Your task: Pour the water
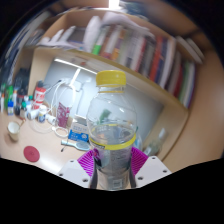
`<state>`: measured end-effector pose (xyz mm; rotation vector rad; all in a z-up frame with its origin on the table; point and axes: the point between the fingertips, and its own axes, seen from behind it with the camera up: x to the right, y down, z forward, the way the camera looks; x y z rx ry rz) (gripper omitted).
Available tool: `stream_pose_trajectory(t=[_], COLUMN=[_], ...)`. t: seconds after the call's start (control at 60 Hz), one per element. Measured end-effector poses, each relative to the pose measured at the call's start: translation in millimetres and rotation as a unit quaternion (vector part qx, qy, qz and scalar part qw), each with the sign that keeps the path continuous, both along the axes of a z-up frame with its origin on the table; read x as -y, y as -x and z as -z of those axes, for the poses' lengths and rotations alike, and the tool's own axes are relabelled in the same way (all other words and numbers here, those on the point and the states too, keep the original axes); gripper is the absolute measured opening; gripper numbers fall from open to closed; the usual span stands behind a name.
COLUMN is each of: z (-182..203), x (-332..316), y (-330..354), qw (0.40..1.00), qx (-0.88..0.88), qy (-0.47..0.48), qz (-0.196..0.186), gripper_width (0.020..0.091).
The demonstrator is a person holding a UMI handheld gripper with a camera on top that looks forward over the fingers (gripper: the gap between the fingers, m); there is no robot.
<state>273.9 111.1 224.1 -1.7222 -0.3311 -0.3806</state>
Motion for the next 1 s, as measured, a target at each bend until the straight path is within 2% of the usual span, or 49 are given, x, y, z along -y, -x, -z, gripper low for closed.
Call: stream_pose_trajectory(t=[0.083,0.167,0.3,0.533,0.65,0.85,0.933,1.0], z=[-28,-28,-16,6,11,16,17,19], x=[-23,-47,-59,-78,-84,-92,-93,-94], y=[58,123,219,322,350,365,362,357], qw=[0.989,0.953,0.837,0.574,0.489,0.43,0.441,0.475], qx=[0.146,0.294,0.527,0.794,0.847,0.879,0.875,0.857], qy=[-0.009,-0.009,-0.029,-0.081,-0.097,-0.089,-0.083,-0.074], qz=[-0.033,-0.075,-0.144,-0.185,-0.186,-0.185,-0.184,-0.188], gripper_width=[0.0449,0.0446,0.0442,0.0446,0.0445,0.0448,0.0445,0.0444])
